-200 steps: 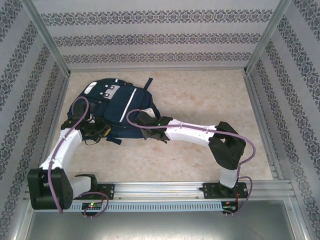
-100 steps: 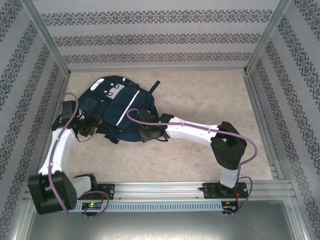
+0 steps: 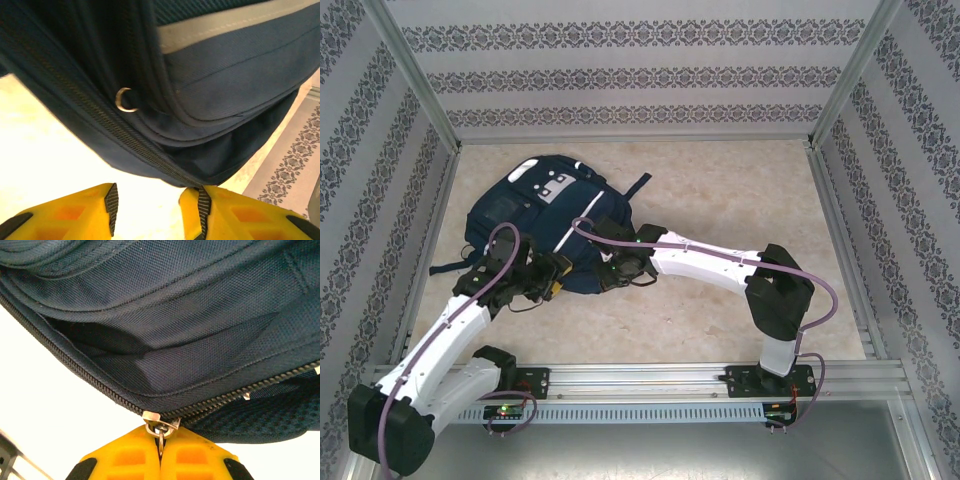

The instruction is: Pack the student bag

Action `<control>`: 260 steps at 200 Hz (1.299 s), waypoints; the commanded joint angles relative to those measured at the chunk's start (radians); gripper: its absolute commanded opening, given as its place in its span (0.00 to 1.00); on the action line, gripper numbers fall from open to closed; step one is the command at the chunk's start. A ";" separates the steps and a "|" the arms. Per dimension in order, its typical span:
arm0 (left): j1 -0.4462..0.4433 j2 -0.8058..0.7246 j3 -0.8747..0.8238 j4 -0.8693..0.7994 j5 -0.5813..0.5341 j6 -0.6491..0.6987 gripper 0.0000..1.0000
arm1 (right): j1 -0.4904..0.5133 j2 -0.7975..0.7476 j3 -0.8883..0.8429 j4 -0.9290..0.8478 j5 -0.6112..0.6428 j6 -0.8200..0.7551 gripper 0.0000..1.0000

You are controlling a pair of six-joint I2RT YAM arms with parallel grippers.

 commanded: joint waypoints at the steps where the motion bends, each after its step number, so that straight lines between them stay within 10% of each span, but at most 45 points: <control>1: -0.046 0.038 -0.050 0.139 -0.066 -0.142 0.51 | 0.018 -0.033 0.041 -0.043 -0.049 -0.006 0.00; 40: -0.079 0.176 -0.016 0.240 -0.089 -0.125 0.48 | 0.023 -0.027 0.053 -0.055 -0.081 0.003 0.00; 89: -0.113 0.217 0.018 0.193 -0.165 -0.087 0.00 | 0.025 0.003 0.092 -0.066 -0.118 0.029 0.00; 200: -0.080 0.040 0.001 -0.078 -0.360 0.005 0.00 | -0.148 -0.106 -0.093 -0.200 0.064 -0.030 0.00; 260: 0.078 -0.047 -0.013 -0.156 -0.303 0.132 0.00 | -0.209 -0.084 -0.100 -0.136 0.106 -0.125 0.00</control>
